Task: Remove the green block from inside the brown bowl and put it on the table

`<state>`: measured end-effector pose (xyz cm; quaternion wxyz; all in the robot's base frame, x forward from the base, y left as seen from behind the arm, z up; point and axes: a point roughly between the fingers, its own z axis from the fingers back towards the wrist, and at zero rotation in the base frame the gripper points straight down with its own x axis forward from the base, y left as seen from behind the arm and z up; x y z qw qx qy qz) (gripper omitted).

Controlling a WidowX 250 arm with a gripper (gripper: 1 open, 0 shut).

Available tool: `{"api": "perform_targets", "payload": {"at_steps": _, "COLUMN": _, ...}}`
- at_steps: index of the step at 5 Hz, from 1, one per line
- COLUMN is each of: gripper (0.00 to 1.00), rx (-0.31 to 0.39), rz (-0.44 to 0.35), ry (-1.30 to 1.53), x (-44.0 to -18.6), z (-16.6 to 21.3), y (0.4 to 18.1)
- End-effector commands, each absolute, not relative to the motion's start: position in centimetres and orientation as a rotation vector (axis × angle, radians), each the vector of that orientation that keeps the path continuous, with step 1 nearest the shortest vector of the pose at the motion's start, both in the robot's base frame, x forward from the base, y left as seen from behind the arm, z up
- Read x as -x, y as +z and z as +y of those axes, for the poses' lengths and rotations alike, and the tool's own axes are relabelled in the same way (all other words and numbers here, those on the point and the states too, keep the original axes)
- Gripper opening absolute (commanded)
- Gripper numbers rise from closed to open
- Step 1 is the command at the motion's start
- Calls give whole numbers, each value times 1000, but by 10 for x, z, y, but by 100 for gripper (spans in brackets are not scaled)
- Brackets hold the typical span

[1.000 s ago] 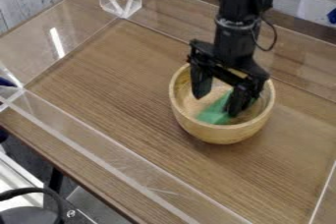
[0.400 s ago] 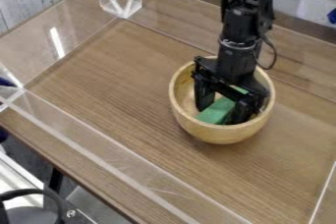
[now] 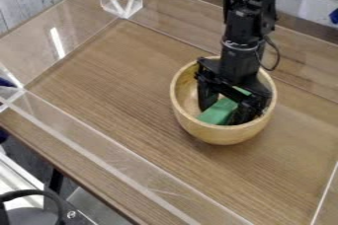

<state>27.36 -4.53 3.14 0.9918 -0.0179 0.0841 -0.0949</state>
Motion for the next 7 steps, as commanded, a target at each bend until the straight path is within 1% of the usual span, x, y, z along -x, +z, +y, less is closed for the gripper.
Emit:
{"api": "perform_targets", "payload": {"at_steps": 1, "gripper": 100, "rx": 44, "rz": 93, "ry": -203, "x": -290, "z": -51, "y": 46}}
{"api": "perform_targets", "payload": {"at_steps": 7, "gripper": 100, "rx": 53, "rz": 110, "ry": -206, "x": -302, "z": -38, "y": 17}}
